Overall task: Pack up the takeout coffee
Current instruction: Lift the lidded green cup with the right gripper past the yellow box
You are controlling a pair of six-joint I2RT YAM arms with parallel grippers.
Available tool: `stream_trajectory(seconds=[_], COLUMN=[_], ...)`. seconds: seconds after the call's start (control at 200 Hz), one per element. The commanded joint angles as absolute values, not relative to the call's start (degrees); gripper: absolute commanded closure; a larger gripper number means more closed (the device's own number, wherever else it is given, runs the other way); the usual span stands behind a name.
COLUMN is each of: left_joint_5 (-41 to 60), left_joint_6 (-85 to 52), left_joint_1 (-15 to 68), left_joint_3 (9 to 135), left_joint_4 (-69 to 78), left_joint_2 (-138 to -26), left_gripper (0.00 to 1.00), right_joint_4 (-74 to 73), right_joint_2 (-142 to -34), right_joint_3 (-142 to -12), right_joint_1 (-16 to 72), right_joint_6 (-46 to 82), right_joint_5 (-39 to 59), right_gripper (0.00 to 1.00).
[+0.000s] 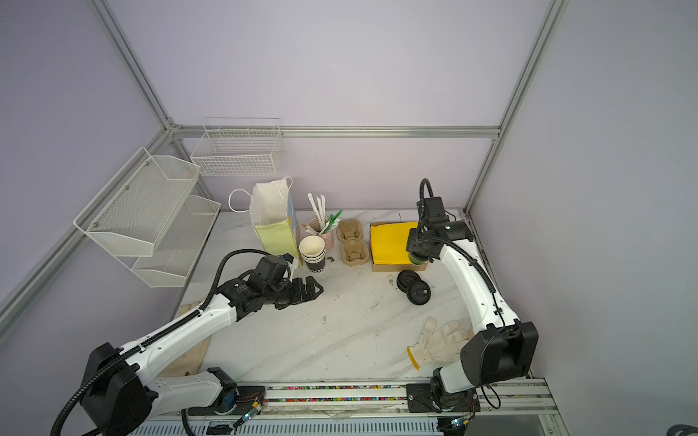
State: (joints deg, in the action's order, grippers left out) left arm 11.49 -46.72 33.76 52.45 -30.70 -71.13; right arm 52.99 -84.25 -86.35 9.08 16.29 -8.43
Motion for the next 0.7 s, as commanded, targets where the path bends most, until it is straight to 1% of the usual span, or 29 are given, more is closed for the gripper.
stream_trajectory(seconds=[0.0,0.16,0.485,0.695], left_joint_5=[14.57,16.42,15.99,16.88], left_joint_6=[-45.53,-45.97,-45.7,-45.7], left_joint_1=[33.45,33.45,33.44,33.47], left_joint_3=[58.82,59.24,58.39,58.4], left_joint_4=[-28.39,-28.02,-28.06,-28.04], left_joint_2=[-72.0,-72.95,-71.98,-73.1], left_gripper=[0.0,0.0,0.0,0.0], right_joint_4=[53.48,52.09,47.74,46.17], right_joint_2=[-83.44,-83.9,-86.75,-89.4], right_joint_3=[-85.29,-83.97,-77.91,-76.04], right_joint_1=[5.71,0.11,-4.32,-5.64], right_joint_6=[17.92,19.11,19.74,19.47], right_joint_5=[-10.65,-10.9,-7.8,-6.6], right_gripper=[0.33,0.32,0.31,0.31])
